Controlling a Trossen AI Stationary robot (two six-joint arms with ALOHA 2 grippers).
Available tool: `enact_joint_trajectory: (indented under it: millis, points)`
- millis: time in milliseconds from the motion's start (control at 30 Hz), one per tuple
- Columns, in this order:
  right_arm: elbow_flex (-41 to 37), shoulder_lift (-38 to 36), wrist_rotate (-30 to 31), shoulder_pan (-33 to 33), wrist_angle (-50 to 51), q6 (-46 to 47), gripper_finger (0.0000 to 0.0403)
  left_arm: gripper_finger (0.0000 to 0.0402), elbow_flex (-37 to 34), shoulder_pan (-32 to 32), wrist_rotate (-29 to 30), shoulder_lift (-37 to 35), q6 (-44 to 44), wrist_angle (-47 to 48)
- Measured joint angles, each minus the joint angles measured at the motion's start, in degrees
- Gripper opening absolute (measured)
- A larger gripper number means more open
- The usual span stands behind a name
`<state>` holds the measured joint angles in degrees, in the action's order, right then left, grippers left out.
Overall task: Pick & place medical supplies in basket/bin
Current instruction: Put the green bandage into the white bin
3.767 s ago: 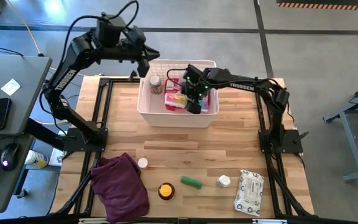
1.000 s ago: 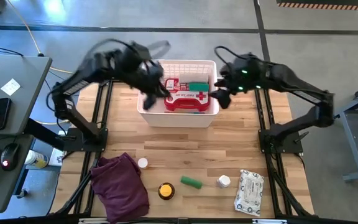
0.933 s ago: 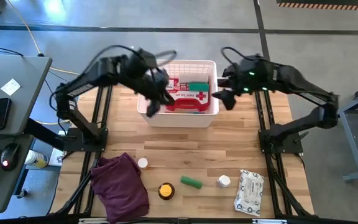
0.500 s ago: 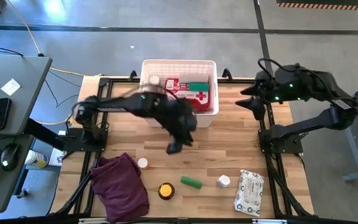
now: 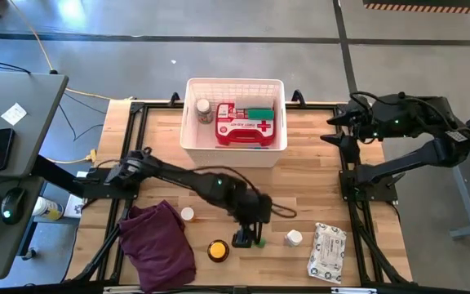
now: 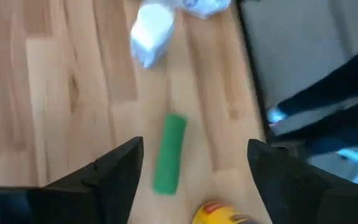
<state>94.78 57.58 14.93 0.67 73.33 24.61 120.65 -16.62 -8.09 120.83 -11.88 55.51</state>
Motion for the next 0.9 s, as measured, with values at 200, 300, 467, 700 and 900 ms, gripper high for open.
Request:
enact_joint_trajectory:
  millis: [200,300,467,700,900]
  points:
    - [0.0,-0.37,1.01,1.67,1.22,0.4,0.0275,0.0339,-0.13,-1.62,-1.42,5.22,-1.97,-3.32]
    - [0.0,-0.39,1.17,2.87,1.48,0.71,0.0275,0.0335,-0.1,-1.91,-2.14,6.67,-2.06,-3.06]
    - [0.0,-0.76,2.97,4.32,1.89,1.44,0.0275,0.0322,-0.09,-1.77,-2.12,9.98,-1.97,-3.54]
    - [0.0,-0.71,4.33,5.96,1.93,3.95,0.0275,0.0312,-0.17,-1.93,-1.61,13.94,-1.92,-1.03]
    - [0.0,-0.48,6.86,6.92,1.93,5.09,0.0275,0.031,0.02,-2.19,-1.35,15.99,-0.26,-2.63]
